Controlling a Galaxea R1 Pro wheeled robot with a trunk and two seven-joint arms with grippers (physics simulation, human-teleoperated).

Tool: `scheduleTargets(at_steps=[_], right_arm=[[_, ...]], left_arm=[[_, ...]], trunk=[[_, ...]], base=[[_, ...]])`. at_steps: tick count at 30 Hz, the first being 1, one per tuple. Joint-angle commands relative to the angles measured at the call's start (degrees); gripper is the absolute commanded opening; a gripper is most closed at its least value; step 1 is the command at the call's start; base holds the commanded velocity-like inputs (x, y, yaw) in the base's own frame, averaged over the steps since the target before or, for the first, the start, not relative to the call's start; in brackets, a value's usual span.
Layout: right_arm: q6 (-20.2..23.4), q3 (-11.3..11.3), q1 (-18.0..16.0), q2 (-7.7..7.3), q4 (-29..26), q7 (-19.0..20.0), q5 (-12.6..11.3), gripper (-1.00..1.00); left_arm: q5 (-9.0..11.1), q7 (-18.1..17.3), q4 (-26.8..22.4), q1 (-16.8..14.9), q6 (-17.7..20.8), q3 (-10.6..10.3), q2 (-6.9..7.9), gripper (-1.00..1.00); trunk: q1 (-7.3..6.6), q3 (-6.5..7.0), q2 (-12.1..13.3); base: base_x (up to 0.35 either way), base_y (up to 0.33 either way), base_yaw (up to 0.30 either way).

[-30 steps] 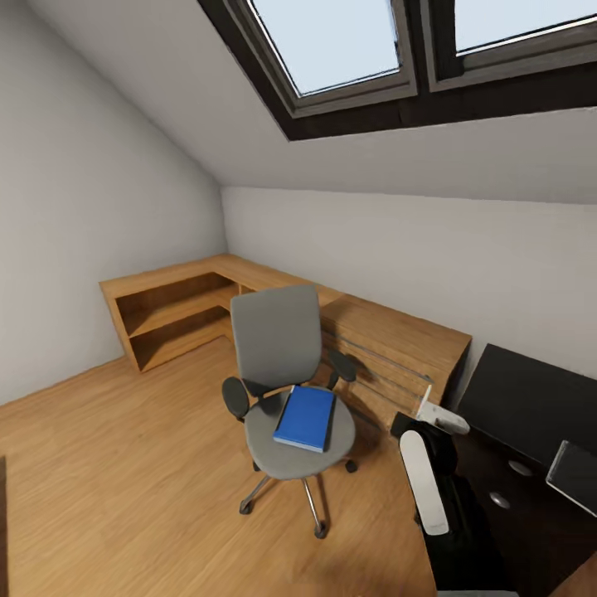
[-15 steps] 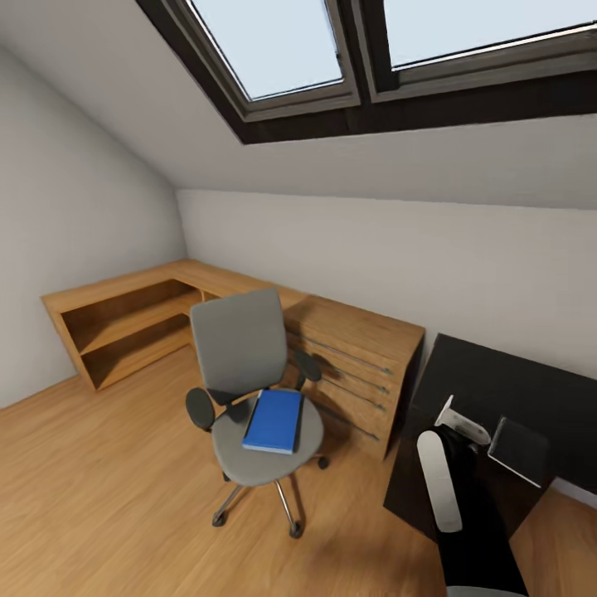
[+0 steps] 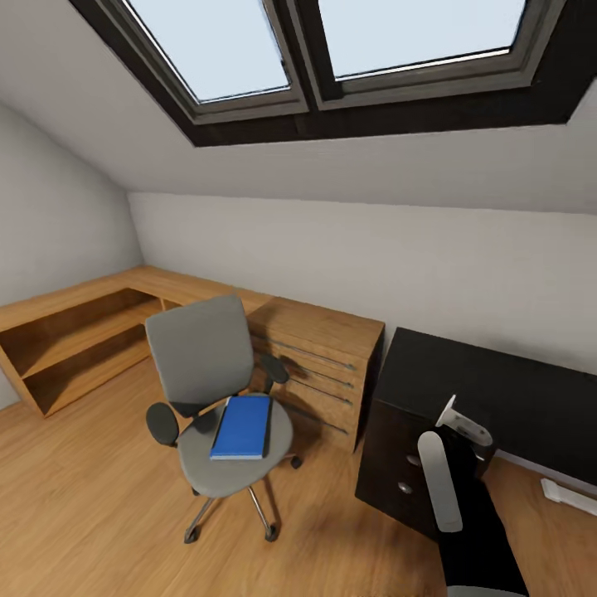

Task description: In the bedroom, organize the workspace by keeping the computer under the desk, ensuring the monitor is on the desk, placing the keyboard on the desk next to the monitor, placing the mouse on the desk next to the keyboard, moving the folder from the swivel chair onto the desk next to the mouse, stacking the notebook on top of the folder with the pen on top of the notebook, and positioning the swivel chair next to the desk.

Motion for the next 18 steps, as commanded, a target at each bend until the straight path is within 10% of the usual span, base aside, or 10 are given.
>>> scheduleTargets(at_steps=[1,18], right_arm=[[0.1,-0.2,-0.1,0.03,0.0,-0.4,-0.5,-1.00],[-1.9,-0.7,-0.1,0.03,0.1,-0.4,-0.4,-1.00]], left_arm=[[0.6,0.0,0.0,0.0,-0.3,-0.2,-0.03,1.00],[0.6,0.0,0.0,0.0,-0.4,-0.7,-0.03,1.00]], trunk=[[-0.22,0.10,0.4],[-3.51,2.80,6.4]], base=[[0.000,0.000,-0.292],[0.000,0.000,-0.292]])
